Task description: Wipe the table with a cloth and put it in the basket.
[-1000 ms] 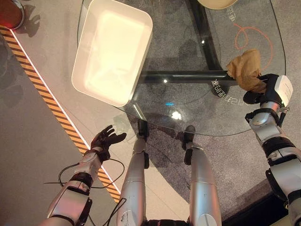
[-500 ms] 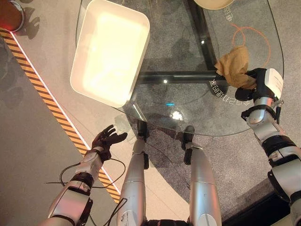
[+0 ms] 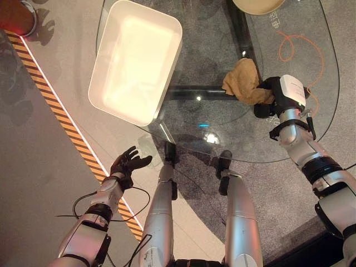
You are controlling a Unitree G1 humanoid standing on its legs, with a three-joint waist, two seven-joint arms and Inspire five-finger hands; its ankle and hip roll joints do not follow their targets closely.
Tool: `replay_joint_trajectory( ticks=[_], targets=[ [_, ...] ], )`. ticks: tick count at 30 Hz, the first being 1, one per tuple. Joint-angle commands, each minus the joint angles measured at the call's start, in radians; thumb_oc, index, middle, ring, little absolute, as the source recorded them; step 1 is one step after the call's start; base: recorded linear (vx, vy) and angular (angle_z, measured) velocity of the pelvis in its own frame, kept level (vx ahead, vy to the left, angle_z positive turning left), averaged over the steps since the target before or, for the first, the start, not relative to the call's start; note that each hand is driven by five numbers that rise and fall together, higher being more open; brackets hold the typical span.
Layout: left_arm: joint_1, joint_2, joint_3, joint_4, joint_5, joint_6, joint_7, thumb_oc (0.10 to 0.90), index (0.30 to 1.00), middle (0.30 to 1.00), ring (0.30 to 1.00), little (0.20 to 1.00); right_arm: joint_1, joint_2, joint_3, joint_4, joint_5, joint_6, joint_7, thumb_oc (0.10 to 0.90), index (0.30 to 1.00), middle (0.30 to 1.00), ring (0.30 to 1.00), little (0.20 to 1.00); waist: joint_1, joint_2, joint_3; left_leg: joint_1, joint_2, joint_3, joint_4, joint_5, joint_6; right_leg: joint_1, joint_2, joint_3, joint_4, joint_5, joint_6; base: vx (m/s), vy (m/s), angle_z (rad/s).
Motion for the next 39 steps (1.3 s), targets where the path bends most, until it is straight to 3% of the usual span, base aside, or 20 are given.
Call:
replay_joint_trajectory(
  ticks=[1,7,18,39],
  targets=[
    [0.046,0.025,0.027,0.006,0.009,-0.030,0.033,0.800,0.900,0.900,0.900,0.900,-0.039,0.078,0.102,-0.143,-0.054,-0.086,0.093,0.100,0.300,0.300,0.300,0.200,0.024,-0.017,-0.019,-0.008,-0.094,0.058,0.151,-0.171,0.059,0.038,0.037,-0.042,-0.155,0.096,0.029,0.00,0.000,0.00],
    [0.050,0.027,0.032,0.010,0.011,-0.031,0.028,0.800,0.900,0.900,0.900,0.900,-0.026,0.076,0.131,-0.204,-0.070,-0.084,0.125,0.100,0.300,0.300,0.300,0.200,0.023,-0.021,-0.019,-0.003,-0.093,0.060,0.151,-0.170,0.058,0.044,0.036,-0.044,-0.156,0.094,0.029,0.00,0.000,0.00],
    [0.056,0.037,0.042,0.001,0.021,-0.022,0.024,0.800,0.900,0.900,0.900,0.900,0.000,0.061,0.172,-0.293,-0.057,-0.099,0.291,0.100,0.300,0.300,0.300,0.200,0.022,-0.030,-0.019,-0.006,-0.091,0.059,0.159,-0.170,0.056,0.043,0.033,-0.047,-0.150,0.092,0.027,0.00,-0.001,0.00],
    [0.063,0.034,0.048,-0.001,0.026,-0.030,0.015,0.800,0.900,0.900,0.900,0.900,0.028,0.055,0.171,-0.367,-0.065,-0.111,0.327,0.100,0.300,0.300,0.300,0.200,0.018,-0.035,-0.019,-0.005,-0.088,0.059,0.159,-0.166,0.056,0.042,0.034,-0.045,-0.149,0.095,0.027,0.00,0.000,0.00]
  ],
)
